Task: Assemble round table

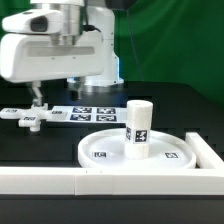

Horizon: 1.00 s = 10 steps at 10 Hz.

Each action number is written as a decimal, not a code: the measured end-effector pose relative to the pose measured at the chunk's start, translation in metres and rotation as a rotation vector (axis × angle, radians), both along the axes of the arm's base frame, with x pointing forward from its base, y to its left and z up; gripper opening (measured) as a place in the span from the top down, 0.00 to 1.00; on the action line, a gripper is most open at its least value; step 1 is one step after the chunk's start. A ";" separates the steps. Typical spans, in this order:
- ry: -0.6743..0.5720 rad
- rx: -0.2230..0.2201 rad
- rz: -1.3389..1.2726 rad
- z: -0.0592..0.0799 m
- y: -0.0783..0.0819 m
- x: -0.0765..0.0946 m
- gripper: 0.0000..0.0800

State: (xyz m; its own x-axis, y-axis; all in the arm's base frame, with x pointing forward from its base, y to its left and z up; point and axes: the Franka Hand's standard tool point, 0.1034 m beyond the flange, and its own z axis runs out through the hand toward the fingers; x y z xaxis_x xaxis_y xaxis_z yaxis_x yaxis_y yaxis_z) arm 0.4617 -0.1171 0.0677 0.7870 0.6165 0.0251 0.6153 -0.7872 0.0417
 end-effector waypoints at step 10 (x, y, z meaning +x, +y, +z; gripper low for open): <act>0.026 -0.009 -0.046 -0.019 -0.033 -0.028 0.19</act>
Offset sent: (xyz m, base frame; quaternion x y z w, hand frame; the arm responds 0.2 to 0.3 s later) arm 0.0000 0.0000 0.0000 0.0000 0.0000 0.0000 1.0000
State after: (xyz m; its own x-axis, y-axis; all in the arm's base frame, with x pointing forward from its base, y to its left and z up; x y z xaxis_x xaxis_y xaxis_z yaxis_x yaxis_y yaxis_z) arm 0.4334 -0.1505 0.0486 0.8146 0.5800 -0.0012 0.5797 -0.8141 0.0338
